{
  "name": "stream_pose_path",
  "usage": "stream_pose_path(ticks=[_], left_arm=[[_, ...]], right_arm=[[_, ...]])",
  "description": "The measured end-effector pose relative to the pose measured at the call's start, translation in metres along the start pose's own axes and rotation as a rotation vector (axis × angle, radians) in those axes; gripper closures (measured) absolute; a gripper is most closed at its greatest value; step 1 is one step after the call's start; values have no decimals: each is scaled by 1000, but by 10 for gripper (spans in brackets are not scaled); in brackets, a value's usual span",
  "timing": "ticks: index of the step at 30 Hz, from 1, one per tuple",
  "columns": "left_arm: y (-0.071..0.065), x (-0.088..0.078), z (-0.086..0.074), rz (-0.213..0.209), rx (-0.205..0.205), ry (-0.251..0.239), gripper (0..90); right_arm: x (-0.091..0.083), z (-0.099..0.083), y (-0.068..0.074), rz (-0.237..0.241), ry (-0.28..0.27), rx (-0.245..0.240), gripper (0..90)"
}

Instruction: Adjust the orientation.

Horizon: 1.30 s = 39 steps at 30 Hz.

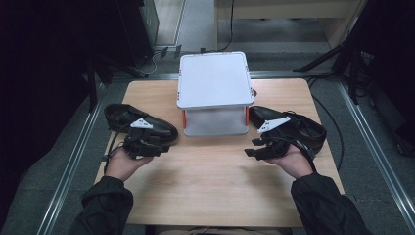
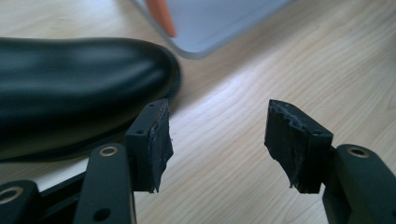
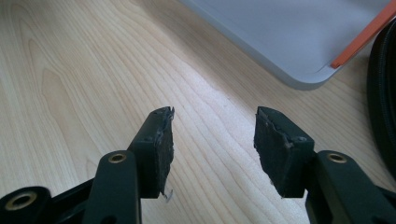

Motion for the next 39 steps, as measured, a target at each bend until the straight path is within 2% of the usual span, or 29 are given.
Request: stream_pose_path(ticks=[3,7,9,10,12,13,17,20,25,27,29,33,34,39], left_arm=[[15,-12,2,21,-24,-8,410],[30,-26,7,4,-57,-28,401],[44,-37,12,-1,-77,-41,402],[44,-37,12,-1,-77,-41,402],[62,-47,18,26,-75,-28,409],[62,-47,18,26,-75,-28,412],[83,-56,25,68,-65,3,418],[102,-59,31,78,-79,-1,418],[135,-57,40,92,-80,44,436],[146,-54,42,92,-95,47,423],[156,-49,42,94,-113,58,416],[171,-34,36,105,-124,113,389],[173,-29,34,76,-135,113,375],[178,-25,32,23,-133,101,366]], right_arm=[[1,0,1,2,8,-9,478],[2,-1,2,5,11,-13,477],[1,-1,2,3,16,-8,476],[1,-1,1,1,16,-7,476],[0,-2,1,-1,16,-9,477],[0,-2,1,-1,16,-9,477],[0,-3,0,-4,19,-2,477],[0,-5,0,-3,21,-3,476],[-2,-8,-2,-19,31,9,477],[-3,-10,-2,-25,28,13,477],[-4,-10,-3,-27,29,12,476],[-6,-14,-4,-38,34,23,476],[-6,-15,-4,-38,37,29,477],[-8,-18,-6,-46,40,28,477]])
Point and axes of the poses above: each handheld gripper's, and its own axes: x roughly forward along the jaws, z roughly out of its top, y roughly to its left, the point moved 3 cm from there along x, roughly forward along the jaws, and after that the axes turned 4 degrees about -y, right-handed, at the moved point
